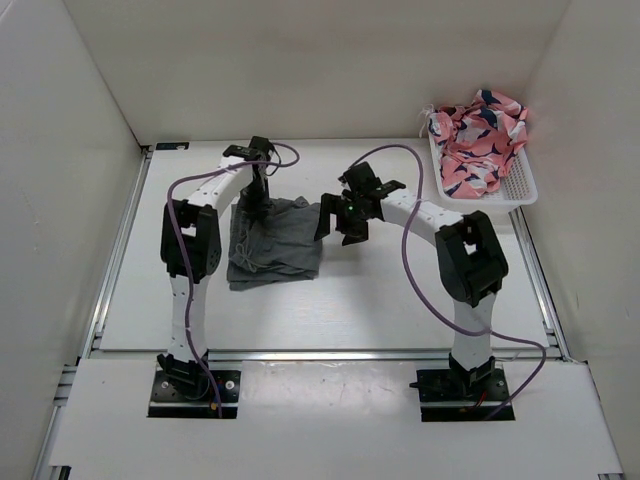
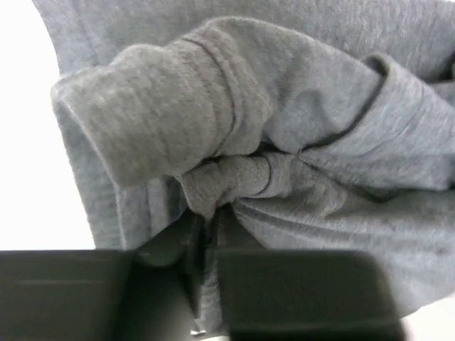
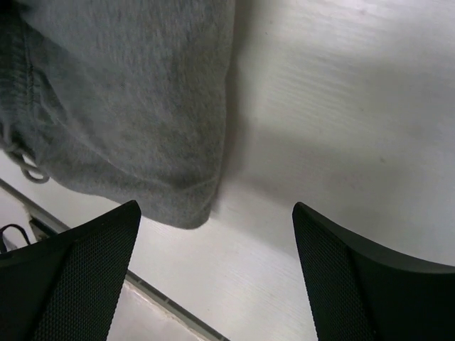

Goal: Fold and stack the shorts
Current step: Fold the shorts

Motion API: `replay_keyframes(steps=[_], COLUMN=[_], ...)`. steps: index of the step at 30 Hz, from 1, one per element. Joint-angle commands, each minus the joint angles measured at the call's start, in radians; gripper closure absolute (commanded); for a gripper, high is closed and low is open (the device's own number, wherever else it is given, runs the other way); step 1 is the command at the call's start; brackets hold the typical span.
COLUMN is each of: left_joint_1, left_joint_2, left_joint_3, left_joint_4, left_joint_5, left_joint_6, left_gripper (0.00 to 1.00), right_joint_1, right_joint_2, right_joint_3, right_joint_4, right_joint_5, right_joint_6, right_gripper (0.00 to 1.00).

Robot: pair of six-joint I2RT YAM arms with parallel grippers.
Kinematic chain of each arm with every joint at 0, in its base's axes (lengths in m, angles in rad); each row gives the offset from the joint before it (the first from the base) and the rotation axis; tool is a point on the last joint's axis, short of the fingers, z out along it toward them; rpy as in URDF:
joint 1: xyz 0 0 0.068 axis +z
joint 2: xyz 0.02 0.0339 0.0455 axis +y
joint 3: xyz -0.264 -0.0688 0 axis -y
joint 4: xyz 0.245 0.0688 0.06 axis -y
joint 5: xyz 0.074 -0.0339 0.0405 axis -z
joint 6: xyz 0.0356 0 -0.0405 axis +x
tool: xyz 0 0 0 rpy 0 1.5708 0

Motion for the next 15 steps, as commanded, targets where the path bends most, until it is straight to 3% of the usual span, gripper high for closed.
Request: replay_keyframes(steps=[1,10,11,12,15], left_joint_1=[0.036,0.182,0.215,0.232,0.268], left_joint_2=[-0.077,-0.197,-0.197,-0.197,-0.165], left_joint_3=[0.062,0.001,-0.041,-0.055,-0.078], left_joint_4=[-0.036,-0.058,-0.043,-0.042,-0.01], left_joint_5=[0.009,0.14,0.14,0.152,0.152], left_joint_6=[-0.018,-0.029,-0.038,-0.038,-0.058], left_gripper=[0.9,0.87,0.65,0.49,0.16], right_joint_1=[0.001,0.03,0.039,0.048,0.072], right_joint_2=[0.054,0.125,0.125,0.125,0.125], right_joint_3=[0.06,0.172,0.172,0.184,0.218], right_joint_4=[0.078,0.035,0.019,0.009,-0.043], right_joint_5=[-0.092,-0.046,-0.034,-0.005,0.081], right_joint_6=[0.008,-0.021,-0.021,-0.03,-0.051], right_gripper=[0.07,0.14,0.14,0.14,0.12])
